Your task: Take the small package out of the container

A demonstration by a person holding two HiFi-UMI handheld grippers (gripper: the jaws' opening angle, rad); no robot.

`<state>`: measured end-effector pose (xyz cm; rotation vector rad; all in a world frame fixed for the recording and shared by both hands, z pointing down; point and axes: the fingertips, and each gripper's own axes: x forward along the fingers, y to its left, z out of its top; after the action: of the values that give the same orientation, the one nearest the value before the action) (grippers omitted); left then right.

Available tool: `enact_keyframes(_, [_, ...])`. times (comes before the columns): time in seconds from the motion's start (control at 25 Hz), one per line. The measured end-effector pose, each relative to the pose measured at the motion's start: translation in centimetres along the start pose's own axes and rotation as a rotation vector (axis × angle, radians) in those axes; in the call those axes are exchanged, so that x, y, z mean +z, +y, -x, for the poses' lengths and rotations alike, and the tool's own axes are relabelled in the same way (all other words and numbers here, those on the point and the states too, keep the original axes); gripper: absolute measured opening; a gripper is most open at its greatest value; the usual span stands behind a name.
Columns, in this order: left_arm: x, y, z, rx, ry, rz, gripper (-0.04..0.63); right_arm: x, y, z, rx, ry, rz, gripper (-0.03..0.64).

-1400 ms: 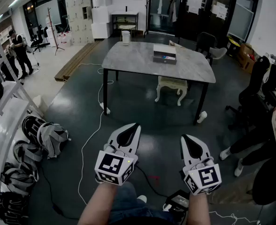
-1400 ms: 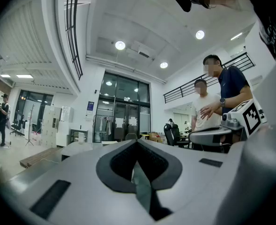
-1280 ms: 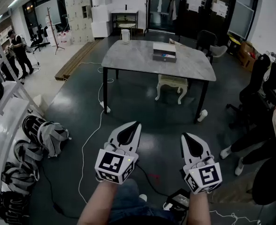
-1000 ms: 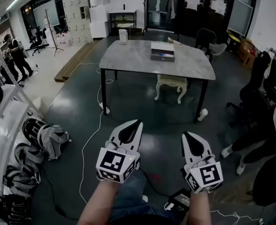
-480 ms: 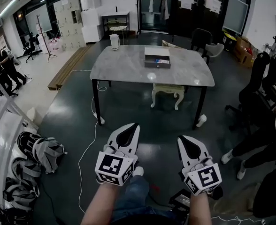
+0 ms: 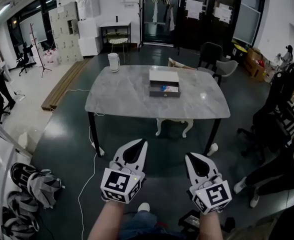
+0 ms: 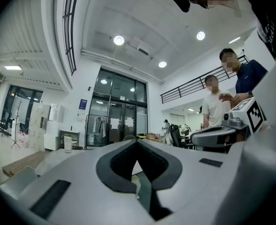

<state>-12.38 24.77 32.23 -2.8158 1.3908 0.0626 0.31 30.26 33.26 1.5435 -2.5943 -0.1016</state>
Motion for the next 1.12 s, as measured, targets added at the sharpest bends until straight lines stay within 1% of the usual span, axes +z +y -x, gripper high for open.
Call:
enact_keyframes(0.16, [-0.3, 2.9, -3.4, -0.019, 0.007, 0.012, 0.011, 0.2, -1.7, -3.9, -0.019, 0.002, 0.002, 0.025])
enact_keyframes(0.36, [-0.7, 4.4, -5.6, -0.044, 0.007, 0.006, 0.011, -0.5, -3.0, -6.4, -0.045, 0.014, -0.008, 0.025])
enact_keyframes(0.56, [-1.1, 6.1, -6.9, -0.027, 0.008, 0.022, 0.011, -0.7, -4.2, -8.4, -0.034, 0.023, 0.002, 0.025])
enact_keyframes(0.68, [-1.0, 7.3, -8.2, -0.016, 0.006, 0.016, 0.011, -0.7, -5.6, -9.9, -0.037, 0.016, 0.002, 0.025])
enact_keyframes(0.88, [-0.6, 9.1, -12.0, -0.006, 0.005, -0.009, 0.011, -0.9, -9.2, -13.0, -0.04, 0.004, -0.005, 0.025])
enact_keyframes(1.12, [-1.1, 11.4, -18.8, 0.016, 0.018, -0.014, 0.011, -1.2, -14.8, -18.1, -0.019, -0.002, -0.011, 0.026])
